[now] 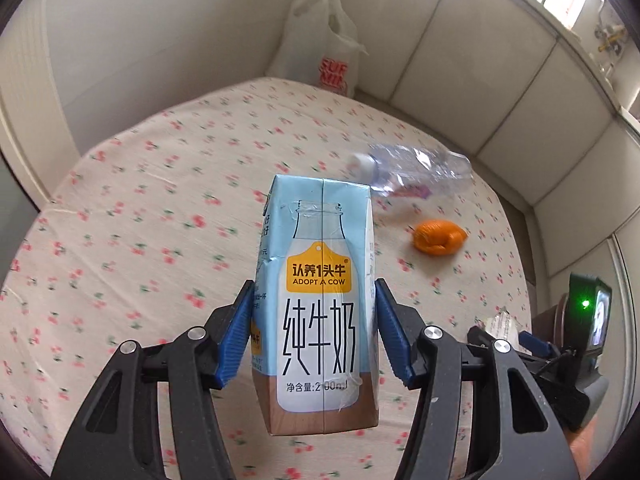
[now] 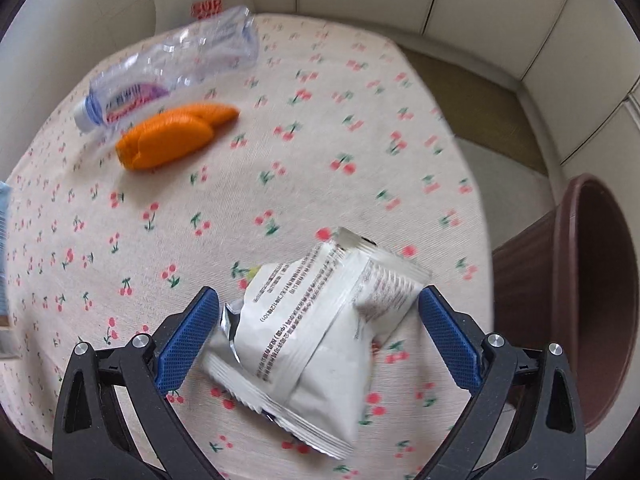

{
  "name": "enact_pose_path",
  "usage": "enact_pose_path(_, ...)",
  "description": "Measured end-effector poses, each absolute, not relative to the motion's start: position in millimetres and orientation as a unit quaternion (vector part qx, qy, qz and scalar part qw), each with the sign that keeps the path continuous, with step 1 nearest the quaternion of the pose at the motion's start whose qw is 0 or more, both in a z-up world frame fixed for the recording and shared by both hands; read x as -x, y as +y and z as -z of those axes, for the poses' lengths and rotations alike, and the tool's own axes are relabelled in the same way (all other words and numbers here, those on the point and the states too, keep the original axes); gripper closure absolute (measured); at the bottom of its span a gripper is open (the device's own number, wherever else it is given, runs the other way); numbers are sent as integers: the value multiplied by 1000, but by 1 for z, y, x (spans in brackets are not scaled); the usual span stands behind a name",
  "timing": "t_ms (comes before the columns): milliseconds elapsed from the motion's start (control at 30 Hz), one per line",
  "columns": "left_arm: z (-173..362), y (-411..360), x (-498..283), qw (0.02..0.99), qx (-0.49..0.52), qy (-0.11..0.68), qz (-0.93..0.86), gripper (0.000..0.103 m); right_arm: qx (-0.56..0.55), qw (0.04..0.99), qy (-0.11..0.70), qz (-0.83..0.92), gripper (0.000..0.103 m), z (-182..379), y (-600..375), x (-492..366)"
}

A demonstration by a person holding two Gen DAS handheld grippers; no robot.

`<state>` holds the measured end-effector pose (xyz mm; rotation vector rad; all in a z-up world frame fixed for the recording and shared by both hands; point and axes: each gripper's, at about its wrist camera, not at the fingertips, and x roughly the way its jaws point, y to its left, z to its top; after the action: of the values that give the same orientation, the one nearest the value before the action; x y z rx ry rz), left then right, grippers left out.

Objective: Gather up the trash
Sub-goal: 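Grasp the milk carton with the left tool while the right tool grasps the foil packet, then lift the milk carton and foil packet and carry both over the brown bin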

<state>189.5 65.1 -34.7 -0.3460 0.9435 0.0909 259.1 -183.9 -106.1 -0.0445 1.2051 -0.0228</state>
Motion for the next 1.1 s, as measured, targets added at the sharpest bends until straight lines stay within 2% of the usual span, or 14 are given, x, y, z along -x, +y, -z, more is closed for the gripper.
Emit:
enact_pose_path(200, 28, 100, -174, 882, 176, 432, -62, 46, 8, 833, 553, 2, 8, 108, -180, -258)
enact_pose_path(267, 28, 107, -171, 883, 179, 429, -66, 46, 14, 841, 541, -8, 18, 107, -175, -255)
enact_pose_path(333, 31, 113, -169, 881, 185, 430, -68, 46, 14, 846, 532, -15, 45, 102, -171, -252)
enact_pose_path(500, 32, 119, -167, 879, 197, 429, -70, 46, -12, 849, 526, -48, 64, 95, -164, -247)
enact_pose_path(1100, -6, 68, -156, 899, 163, 404, -52, 46, -88, 891, 437, -89, 67, 14, -198, -226)
